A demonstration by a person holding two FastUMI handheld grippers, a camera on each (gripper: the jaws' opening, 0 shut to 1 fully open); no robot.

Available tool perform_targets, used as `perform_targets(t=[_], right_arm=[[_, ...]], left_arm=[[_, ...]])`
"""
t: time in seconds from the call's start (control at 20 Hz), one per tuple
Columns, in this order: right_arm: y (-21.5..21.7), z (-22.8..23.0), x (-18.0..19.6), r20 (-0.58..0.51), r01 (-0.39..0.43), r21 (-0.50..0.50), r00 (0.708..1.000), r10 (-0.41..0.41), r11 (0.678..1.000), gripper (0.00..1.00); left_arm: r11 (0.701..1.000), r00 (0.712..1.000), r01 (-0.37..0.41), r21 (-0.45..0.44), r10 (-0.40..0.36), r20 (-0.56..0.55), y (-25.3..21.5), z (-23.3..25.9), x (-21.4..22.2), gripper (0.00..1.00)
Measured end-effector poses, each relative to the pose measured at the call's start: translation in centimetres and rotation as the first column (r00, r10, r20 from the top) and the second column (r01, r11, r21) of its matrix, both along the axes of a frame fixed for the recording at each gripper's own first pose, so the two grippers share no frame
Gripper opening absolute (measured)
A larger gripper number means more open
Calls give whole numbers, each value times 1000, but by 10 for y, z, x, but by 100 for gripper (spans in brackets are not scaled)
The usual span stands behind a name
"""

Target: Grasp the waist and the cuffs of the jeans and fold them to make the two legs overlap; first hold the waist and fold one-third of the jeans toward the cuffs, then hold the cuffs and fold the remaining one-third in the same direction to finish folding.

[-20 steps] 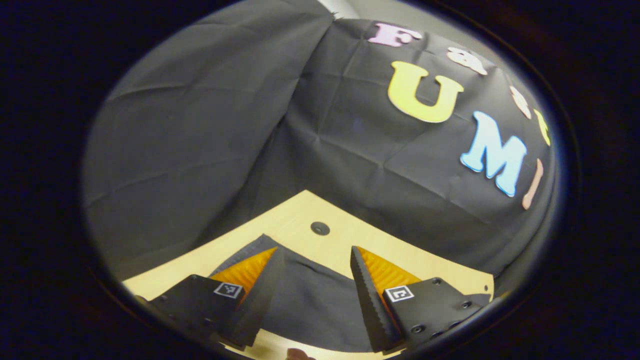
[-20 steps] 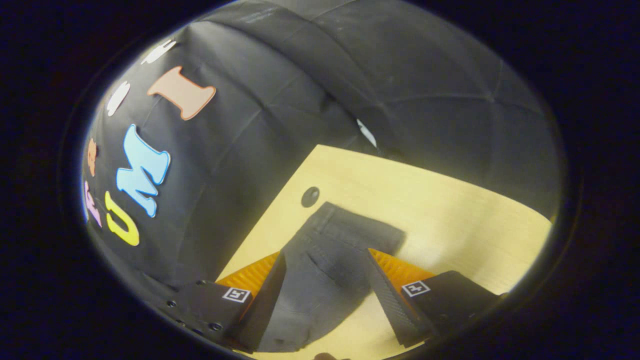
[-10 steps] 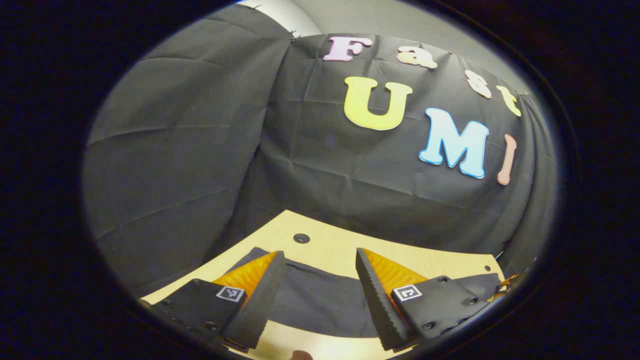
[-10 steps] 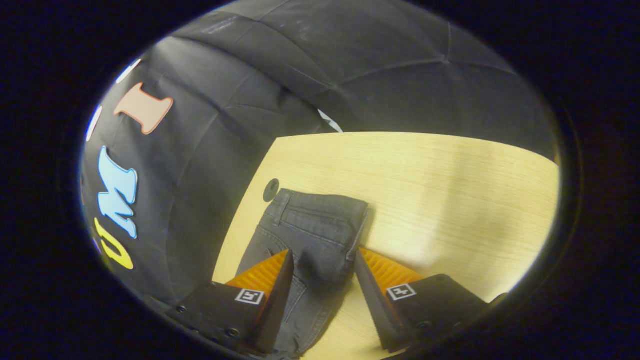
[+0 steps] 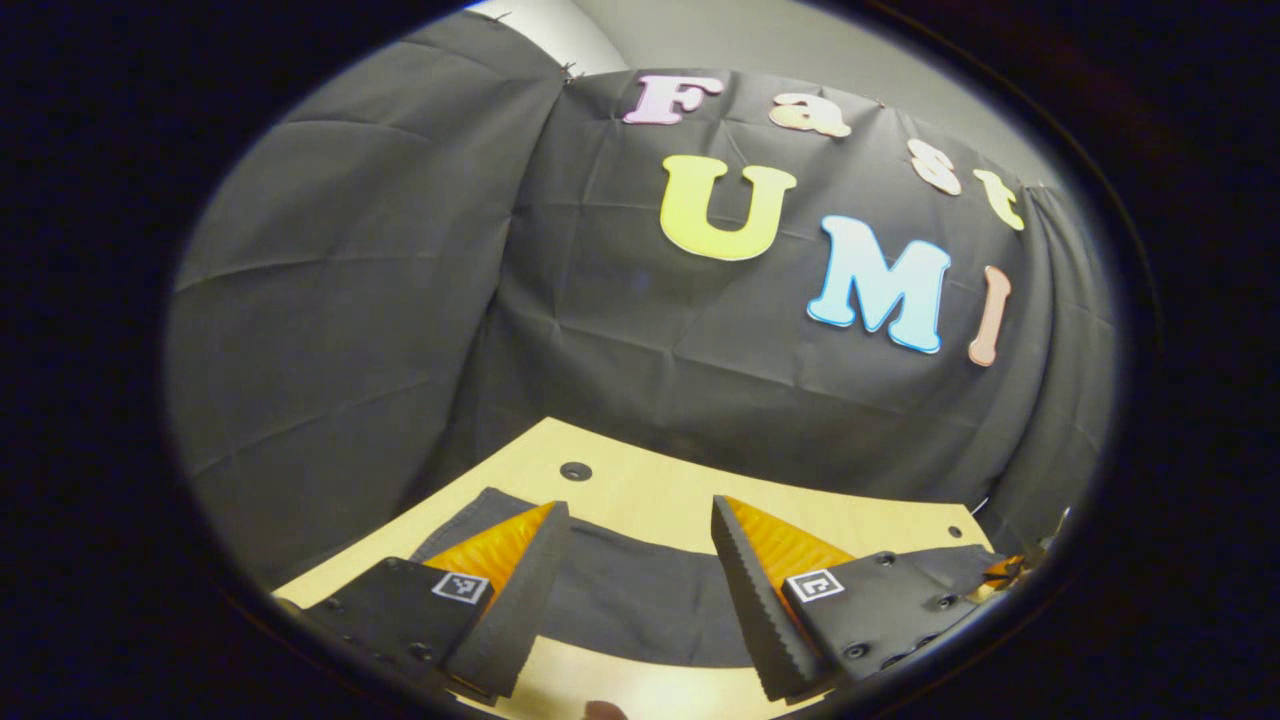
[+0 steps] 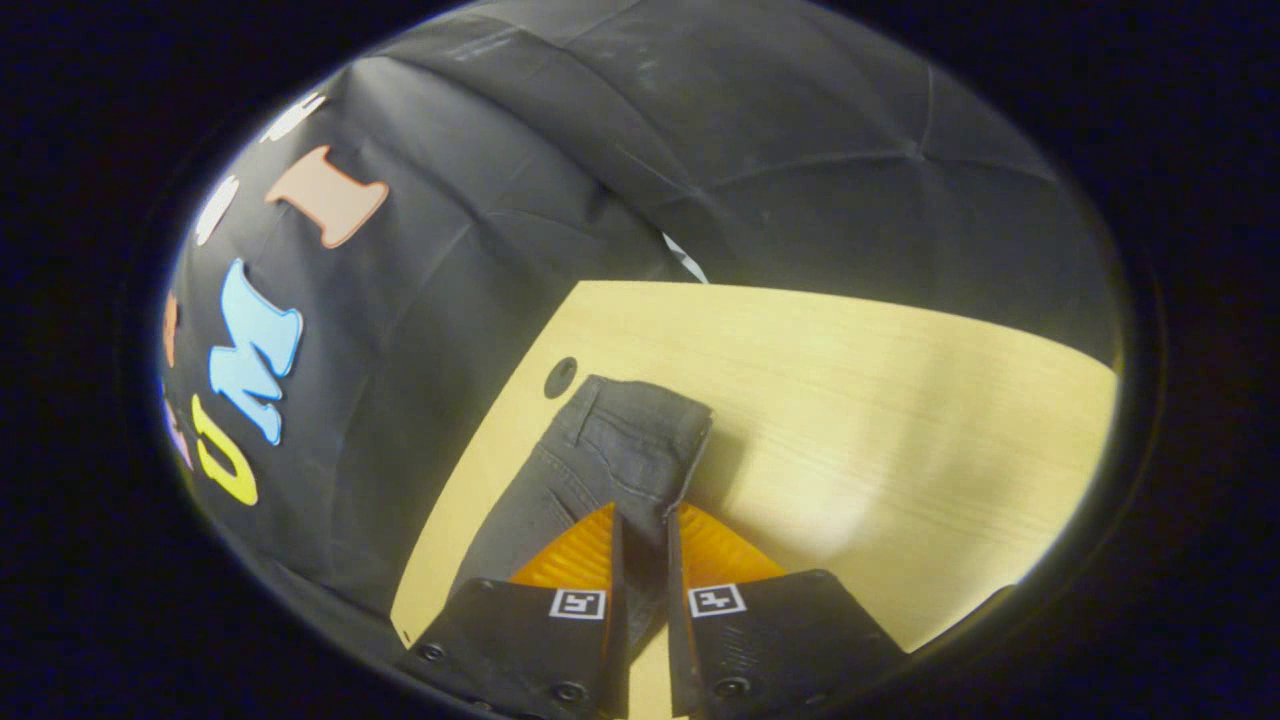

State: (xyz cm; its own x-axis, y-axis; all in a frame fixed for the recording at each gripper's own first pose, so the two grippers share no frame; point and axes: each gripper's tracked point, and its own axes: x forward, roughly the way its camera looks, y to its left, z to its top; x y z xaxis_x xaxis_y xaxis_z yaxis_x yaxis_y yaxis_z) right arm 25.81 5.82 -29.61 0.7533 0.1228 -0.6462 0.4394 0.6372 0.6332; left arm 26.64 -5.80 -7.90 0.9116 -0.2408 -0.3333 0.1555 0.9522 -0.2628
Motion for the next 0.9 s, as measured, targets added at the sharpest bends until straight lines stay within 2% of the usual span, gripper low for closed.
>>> perform_targets(t=[0.2,0.4,0.45,0.6,0.65,0.7,0.75,0.8,0.9], right_arm=[[-11,30,-24,76,-46,-125,996,56,991,15],[-6,93,-60,194,-46,-292,975,107,955,15],[11,123,-72,241,-48,-373,959,147,927,15],[55,173,-82,292,-64,-514,925,245,855,15],[85,199,-86,309,-67,-603,899,310,795,15],[101,209,-85,320,-68,-633,885,340,771,15],[124,224,-85,344,-62,-665,859,379,744,15],[160,241,-88,365,-51,-730,813,452,681,14],[215,241,-91,344,-90,-782,763,547,617,14]], left_arm=[[999,999,36,-1,-36,12,-4,10,-6,93],[996,997,81,-38,-81,14,-11,16,-14,92],[994,995,98,-54,-97,19,-7,16,-18,92],[991,993,117,-71,-115,29,2,20,-14,92],[990,993,114,-78,-111,39,15,20,-12,92],[990,993,114,-81,-111,41,23,18,-13,92],[990,993,113,-87,-110,41,28,16,-14,92],[988,992,120,-96,-116,41,34,12,-14,93],[988,993,119,-100,-116,39,43,4,-11,93]])
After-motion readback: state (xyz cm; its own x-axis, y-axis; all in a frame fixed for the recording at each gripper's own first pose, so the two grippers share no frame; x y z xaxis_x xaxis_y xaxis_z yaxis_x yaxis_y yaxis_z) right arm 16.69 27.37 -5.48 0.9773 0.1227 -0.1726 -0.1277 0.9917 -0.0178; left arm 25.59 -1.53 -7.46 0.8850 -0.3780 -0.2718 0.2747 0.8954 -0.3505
